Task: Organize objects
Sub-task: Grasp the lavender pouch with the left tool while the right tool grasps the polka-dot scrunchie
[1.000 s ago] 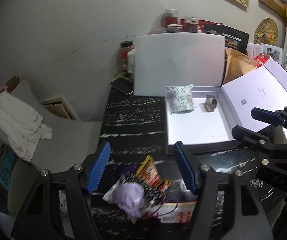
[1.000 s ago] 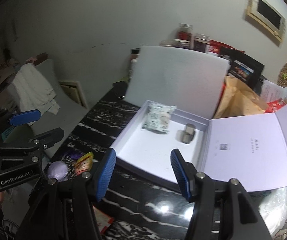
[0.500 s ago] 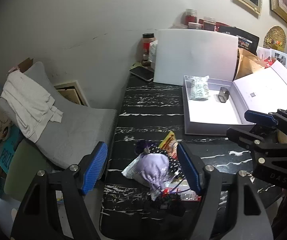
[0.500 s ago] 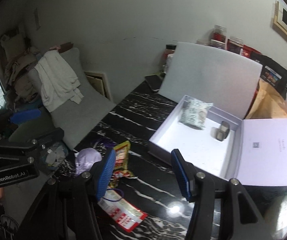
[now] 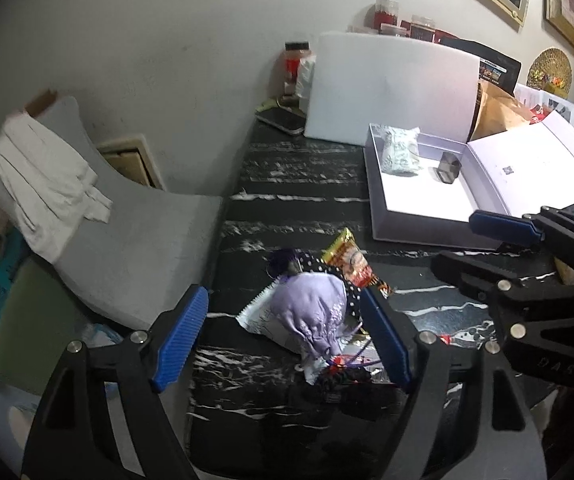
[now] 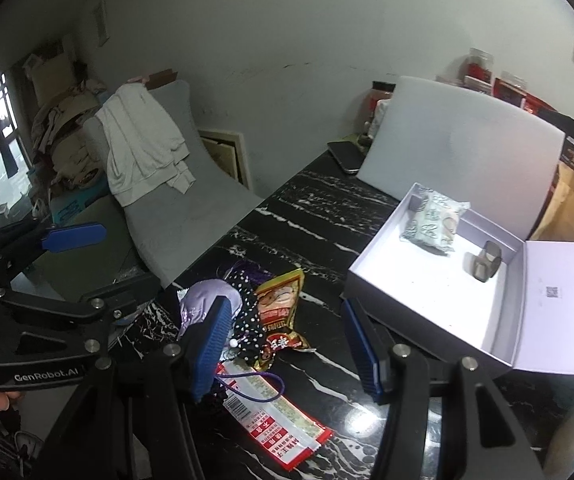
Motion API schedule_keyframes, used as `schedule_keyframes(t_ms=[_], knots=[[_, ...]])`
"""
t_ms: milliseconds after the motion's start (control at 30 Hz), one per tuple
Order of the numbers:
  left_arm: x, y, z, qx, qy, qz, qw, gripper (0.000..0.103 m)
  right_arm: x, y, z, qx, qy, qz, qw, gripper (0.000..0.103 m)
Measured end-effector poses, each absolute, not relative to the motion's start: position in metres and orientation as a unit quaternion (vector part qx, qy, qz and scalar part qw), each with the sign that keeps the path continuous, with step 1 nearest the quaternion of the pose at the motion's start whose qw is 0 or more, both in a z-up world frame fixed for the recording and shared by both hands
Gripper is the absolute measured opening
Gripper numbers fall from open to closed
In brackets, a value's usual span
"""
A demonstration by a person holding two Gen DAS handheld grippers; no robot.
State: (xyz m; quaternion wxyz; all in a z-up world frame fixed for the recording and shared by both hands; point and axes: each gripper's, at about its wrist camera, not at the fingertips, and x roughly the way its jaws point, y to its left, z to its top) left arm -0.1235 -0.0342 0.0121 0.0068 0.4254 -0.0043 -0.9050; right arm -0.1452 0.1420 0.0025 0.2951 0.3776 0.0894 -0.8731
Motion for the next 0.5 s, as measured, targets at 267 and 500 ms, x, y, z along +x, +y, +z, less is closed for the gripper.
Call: schedule_keyframes(t_ms=[267, 500], knots=[[-0.141, -0.043, -0.021, 0.448, 0.012, -0.894, -0.008, 0.078, -0.154, 0.13, -0.017, 0.389, 0.101, -0.861, 0.313, 0.058], [-0.158, -0.041, -0.045, 0.459, -0.002, -0.888, -0.028, 0.079, -0.168, 0.125, -0.042, 0.415, 0.112, -0.842, 0.327, 0.058]])
